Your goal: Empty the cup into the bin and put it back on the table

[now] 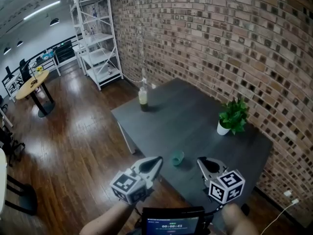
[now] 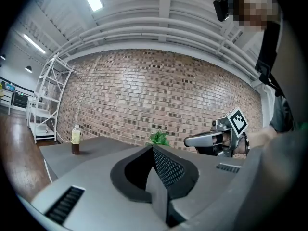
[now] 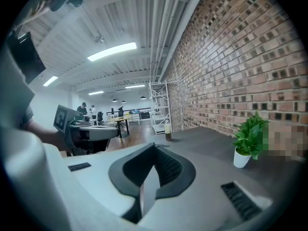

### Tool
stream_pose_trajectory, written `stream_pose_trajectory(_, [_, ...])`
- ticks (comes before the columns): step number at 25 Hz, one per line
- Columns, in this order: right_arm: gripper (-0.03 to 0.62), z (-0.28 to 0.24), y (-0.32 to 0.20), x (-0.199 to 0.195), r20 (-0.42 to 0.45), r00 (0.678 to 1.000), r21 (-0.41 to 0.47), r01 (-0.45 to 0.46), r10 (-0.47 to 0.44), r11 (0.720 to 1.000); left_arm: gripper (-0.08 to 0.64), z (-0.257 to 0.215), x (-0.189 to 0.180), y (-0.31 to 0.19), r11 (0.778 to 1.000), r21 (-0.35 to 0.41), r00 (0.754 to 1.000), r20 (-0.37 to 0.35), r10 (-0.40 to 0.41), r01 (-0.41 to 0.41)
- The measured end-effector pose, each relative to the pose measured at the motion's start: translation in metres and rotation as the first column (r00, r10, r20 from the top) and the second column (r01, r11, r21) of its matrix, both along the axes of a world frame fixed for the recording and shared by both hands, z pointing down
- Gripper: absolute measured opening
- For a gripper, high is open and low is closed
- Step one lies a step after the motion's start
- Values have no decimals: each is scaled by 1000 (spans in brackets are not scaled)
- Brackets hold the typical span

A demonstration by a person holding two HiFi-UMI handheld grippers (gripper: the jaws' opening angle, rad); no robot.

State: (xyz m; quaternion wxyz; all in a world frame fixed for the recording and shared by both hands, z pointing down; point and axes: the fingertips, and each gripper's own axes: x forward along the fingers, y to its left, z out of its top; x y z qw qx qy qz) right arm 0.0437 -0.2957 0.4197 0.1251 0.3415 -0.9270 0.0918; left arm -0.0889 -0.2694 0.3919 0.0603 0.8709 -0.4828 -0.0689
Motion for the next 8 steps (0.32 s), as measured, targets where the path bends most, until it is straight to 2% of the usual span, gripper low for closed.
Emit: stream_pose_trajectory(8, [2, 1, -2, -4, 4, 1000, 7, -1, 1, 1000, 2, 4, -2, 0, 1000, -5, 1000, -3, 2, -2])
